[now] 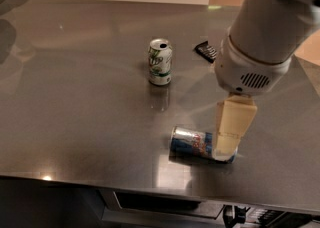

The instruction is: Place redbull can upright

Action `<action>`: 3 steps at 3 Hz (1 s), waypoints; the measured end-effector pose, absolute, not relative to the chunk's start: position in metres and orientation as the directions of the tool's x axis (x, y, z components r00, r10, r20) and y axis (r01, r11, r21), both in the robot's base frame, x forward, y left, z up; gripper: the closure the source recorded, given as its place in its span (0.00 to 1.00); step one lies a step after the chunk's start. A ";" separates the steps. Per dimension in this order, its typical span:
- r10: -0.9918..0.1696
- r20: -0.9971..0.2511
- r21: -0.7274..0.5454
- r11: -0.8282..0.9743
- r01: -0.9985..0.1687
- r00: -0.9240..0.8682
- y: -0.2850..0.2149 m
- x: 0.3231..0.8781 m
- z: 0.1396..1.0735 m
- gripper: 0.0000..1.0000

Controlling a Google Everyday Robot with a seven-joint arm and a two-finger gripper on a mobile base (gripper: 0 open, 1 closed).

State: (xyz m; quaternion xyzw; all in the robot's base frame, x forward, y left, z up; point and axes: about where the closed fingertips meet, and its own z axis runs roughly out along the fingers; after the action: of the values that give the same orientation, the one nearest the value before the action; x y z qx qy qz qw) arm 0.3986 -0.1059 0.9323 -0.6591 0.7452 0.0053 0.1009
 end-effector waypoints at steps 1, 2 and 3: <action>-0.989 -0.111 -0.083 0.102 -0.991 -0.093 -0.082 0.386 0.897 0.00; -0.994 -0.064 -0.038 0.094 -0.995 -0.091 -0.067 0.379 0.862 0.00; -0.992 -0.031 0.003 0.121 -0.993 -0.121 -0.060 0.379 0.837 0.00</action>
Offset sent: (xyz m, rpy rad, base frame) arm -0.0282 0.0553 -0.1174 -0.1396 0.1793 0.0335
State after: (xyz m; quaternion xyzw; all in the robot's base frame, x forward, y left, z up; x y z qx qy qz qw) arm 0.3790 -0.0598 0.8368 -0.6629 0.7485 0.0116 0.0106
